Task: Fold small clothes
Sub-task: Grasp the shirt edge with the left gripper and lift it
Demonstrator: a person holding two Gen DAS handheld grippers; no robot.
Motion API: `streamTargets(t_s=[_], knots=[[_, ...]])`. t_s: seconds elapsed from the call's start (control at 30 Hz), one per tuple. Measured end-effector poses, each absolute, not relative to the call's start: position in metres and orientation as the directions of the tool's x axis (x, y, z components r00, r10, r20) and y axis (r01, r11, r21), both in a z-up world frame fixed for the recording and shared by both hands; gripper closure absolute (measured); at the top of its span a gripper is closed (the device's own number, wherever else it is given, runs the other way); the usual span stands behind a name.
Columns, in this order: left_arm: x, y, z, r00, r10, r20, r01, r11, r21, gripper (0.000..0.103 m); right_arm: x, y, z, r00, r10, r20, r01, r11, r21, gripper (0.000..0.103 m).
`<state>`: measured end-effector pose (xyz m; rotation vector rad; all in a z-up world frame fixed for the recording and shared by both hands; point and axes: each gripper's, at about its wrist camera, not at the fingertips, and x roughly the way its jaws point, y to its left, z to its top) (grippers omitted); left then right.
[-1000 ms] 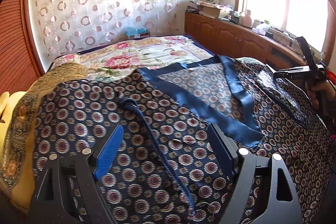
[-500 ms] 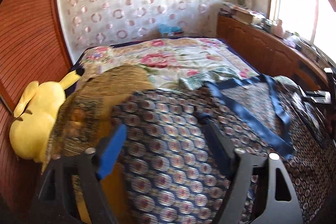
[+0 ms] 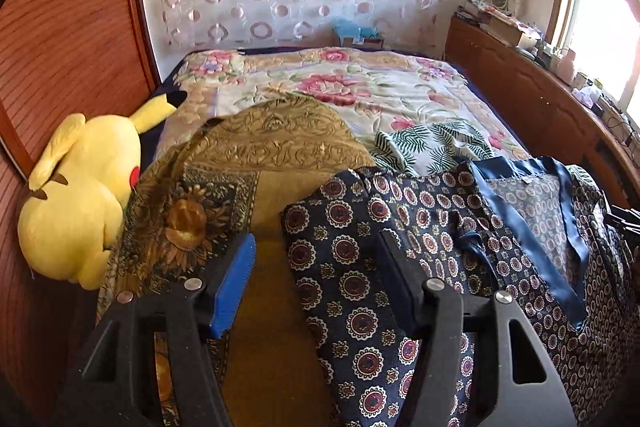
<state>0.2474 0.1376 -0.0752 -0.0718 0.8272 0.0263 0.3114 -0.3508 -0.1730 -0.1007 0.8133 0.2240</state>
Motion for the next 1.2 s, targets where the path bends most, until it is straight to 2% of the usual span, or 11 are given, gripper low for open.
streamTargets(t_s=[0.07, 0.37, 0.43, 0.5, 0.57, 0.6, 0.7, 0.97, 1.07, 1.17, 1.2], knots=[[0.247, 0.139, -0.077, 0.672, -0.023, -0.741, -0.047, 0.996, -0.074, 0.04, 0.312, -0.351, -0.173, 0.665, 0.16, -0.729, -0.237, 0.972, -0.003, 0.041], [0.247, 0.142, -0.076, 0.675, -0.084, -0.733, -0.032, 0.989, -0.143, 0.055, 0.311, -0.351, -0.173, 0.665, 0.16, -0.729, -0.238, 0.971, -0.004, 0.041], [0.246, 0.141, -0.076, 0.679, -0.103, -0.727, -0.023, 0.987, -0.161, 0.062, 0.312, -0.351, -0.173, 0.665, 0.16, -0.729, -0.238, 0.971, -0.004, 0.041], [0.246, 0.139, -0.075, 0.68, -0.111, -0.725, -0.014, 0.986, -0.163, 0.077, 0.312, -0.351, -0.173, 0.665, 0.16, -0.729, -0.238, 0.971, -0.004, 0.041], [0.246, 0.137, -0.075, 0.683, -0.104, -0.723, -0.01, 0.988, -0.151, 0.083, 0.312, -0.351, -0.173, 0.665, 0.16, -0.729, -0.238, 0.971, -0.004, 0.041], [0.245, 0.136, -0.074, 0.686, -0.092, -0.721, -0.009, 0.991, -0.135, 0.091, 0.312, -0.351, -0.173, 0.665, 0.16, -0.729, -0.238, 0.971, -0.004, 0.041], [0.243, 0.13, -0.072, 0.69, -0.09, -0.718, 0.008, 0.993, -0.117, 0.099, 0.312, -0.351, -0.173, 0.668, 0.163, -0.726, -0.246, 0.969, -0.009, 0.041], [0.22, 0.103, -0.046, 0.739, -0.139, -0.659, 0.089, 0.99, -0.109, 0.1, 0.317, -0.352, -0.172, 0.65, 0.176, -0.739, -0.272, 0.962, -0.011, 0.042], [0.211, 0.089, -0.041, 0.742, -0.169, -0.649, 0.127, 0.986, -0.111, 0.1, 0.32, -0.353, -0.17, 0.647, 0.186, -0.739, -0.282, 0.959, -0.005, 0.059], [0.202, 0.079, -0.039, 0.741, -0.191, -0.644, 0.156, 0.981, -0.111, 0.1, 0.32, -0.351, -0.169, 0.624, 0.234, -0.745, -0.311, 0.95, 0.038, 0.096], [0.199, 0.078, -0.04, 0.739, -0.198, -0.644, 0.162, 0.98, -0.115, 0.101, 0.319, -0.35, -0.169, 0.619, 0.227, -0.752, -0.303, 0.952, 0.038, 0.099]])
